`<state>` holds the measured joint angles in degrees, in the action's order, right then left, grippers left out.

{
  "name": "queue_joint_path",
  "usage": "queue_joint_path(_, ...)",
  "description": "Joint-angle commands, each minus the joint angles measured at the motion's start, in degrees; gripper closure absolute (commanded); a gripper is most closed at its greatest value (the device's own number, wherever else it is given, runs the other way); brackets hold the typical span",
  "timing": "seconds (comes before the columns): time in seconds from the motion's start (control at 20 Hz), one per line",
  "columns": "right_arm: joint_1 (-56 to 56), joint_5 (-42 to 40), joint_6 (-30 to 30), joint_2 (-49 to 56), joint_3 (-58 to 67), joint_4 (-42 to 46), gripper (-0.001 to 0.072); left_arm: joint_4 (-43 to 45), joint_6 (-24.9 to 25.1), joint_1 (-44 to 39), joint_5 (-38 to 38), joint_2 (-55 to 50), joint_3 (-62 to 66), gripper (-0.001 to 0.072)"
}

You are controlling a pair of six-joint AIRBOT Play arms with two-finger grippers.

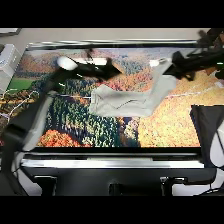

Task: Fold the clothes and pants, and hang the long-sleeved shirts on hangers.

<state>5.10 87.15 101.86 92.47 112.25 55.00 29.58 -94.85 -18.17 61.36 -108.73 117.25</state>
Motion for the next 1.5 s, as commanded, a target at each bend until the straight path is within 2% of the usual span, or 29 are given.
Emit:
queue_joint_path(0.0,-10.4,-9.6,3.2,3.6,0.0,-0.3,0.0679,8.2,1.0,11.2,11.6,11.0,0.1,0.0692)
queue_joint_path(0.2,-19.9,-15.9,5.5,10.2,0.0,-0.3,0.0679,11.0,1.0,21.2,17.2,19.3,0.0,0.0692)
queue_joint_path(0.45,-26.1,-21.4,7.5,16.7,0.0,-0.6,0.0679,11.0,1.9,28.2,20.6,22.2,-0.1,0.0691)
queue_joint_path(0.55,-27.2,-22.5,7.7,18.5,0.0,-2.0,0.0679,11.0,3.7,28.9,20.7,22.2,-0.1,0.0691)
queue_joint_path(0.95,-27.8,-26.6,7.7,20.7,0.0,-8.0,0.0679,11.0,4.6,28.8,20.7,22.2,-3.9,0.0691)
queue_joint_path(1.35,-31.9,-34.0,7.7,22.0,0.0,-8.9,0.0677,11.0,4.9,28.8,20.7,21.6,-4.4,0.0690)
queue_joint_path(1.4,-32.3,-34.9,7.7,22.6,0.0,-9.8,0.0647,11.0,4.9,28.8,20.7,21.5,-4.4,0.0690)
queue_joint_path(1.45,-32.8,-36.2,7.7,23.1,0.0,-11.2,0.0519,11.0,4.9,28.8,20.7,21.5,-4.4,0.0690)
